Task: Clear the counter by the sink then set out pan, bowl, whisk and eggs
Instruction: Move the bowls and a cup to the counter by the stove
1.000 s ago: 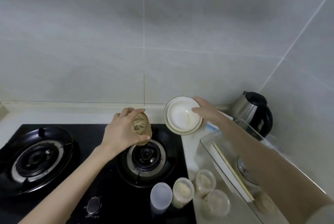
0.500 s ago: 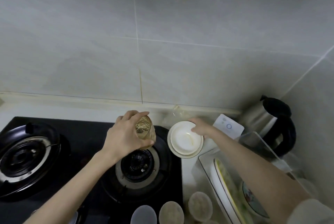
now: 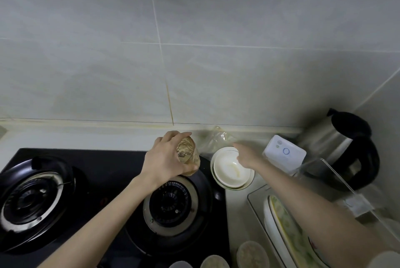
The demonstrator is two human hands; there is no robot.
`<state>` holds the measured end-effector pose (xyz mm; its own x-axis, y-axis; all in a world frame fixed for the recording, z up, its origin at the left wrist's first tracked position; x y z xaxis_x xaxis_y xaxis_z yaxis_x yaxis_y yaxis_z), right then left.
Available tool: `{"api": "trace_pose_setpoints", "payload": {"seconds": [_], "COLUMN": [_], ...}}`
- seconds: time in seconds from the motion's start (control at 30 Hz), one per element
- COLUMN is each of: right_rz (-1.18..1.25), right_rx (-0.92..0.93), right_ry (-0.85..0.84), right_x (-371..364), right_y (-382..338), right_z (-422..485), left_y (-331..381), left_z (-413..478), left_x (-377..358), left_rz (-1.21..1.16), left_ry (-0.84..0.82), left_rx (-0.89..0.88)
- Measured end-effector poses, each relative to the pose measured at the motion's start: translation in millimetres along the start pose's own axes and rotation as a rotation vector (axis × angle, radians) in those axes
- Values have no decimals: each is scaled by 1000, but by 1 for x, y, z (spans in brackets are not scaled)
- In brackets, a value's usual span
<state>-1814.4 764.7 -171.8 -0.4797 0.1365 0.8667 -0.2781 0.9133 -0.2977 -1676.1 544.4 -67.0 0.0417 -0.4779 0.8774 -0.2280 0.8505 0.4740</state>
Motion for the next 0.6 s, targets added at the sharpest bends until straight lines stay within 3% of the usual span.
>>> {"api": "trace_pose_setpoints", "payload": {"seconds": [0.6], "right_rz": [185], "right_rx": [91], "right_ry": [137], "right_x": [-8], "right_y": [-5], "right_z": [19], "left_y": [-17], "left_z": [100], "left_x": [-52], "left_rz": [78], "left_ry": [-55], "left_rx": [110]}}
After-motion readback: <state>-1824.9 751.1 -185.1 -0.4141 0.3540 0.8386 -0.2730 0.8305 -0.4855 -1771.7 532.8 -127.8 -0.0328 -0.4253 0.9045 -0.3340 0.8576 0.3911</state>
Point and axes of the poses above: each hand's wrist, its own z-axis towards the middle knuckle, its own x-axis out of the back of the hand, y = z × x, the point moved 3 cm from there along z, towards the middle knuckle, and after that the axes turned 4 degrees about x, right-handed, at the moved point
